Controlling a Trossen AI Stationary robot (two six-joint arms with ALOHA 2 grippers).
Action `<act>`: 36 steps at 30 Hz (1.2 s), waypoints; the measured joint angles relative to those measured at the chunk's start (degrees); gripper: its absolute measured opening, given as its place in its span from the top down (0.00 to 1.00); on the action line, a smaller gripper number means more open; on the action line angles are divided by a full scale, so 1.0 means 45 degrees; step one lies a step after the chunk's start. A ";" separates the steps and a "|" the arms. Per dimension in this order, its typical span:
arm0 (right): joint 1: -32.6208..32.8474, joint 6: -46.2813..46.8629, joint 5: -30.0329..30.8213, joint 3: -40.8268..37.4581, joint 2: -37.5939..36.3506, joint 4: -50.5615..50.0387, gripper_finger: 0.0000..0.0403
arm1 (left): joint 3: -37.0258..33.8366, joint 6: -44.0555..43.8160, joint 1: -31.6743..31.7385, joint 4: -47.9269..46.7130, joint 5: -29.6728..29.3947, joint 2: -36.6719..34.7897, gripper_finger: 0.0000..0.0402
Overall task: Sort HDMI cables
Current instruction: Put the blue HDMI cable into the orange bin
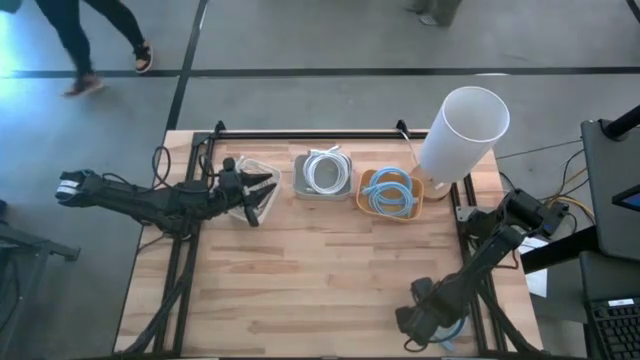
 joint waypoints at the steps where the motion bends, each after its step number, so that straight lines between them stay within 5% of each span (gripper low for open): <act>1: 0.0023 0.0008 0.0002 -0.0119 -0.0002 -0.0007 0.64 | 0.0000 0.0041 0.0000 0.0003 0.0000 0.0000 0.65; 15: -0.0001 -0.0534 0.0011 -0.1226 0.0503 0.0413 0.65 | 0.0000 0.0388 0.0010 -0.0007 0.0005 0.0004 0.65; 29: -0.1056 -0.3894 0.0176 -0.1256 0.0324 0.0341 0.81 | 0.0000 0.0369 0.0024 -0.0014 -0.0001 0.0003 0.65; 36: -0.1719 -0.4976 0.2714 -0.0729 -0.0483 0.0096 0.87 | 0.0000 0.0567 0.0053 0.0163 -0.0392 0.0000 0.65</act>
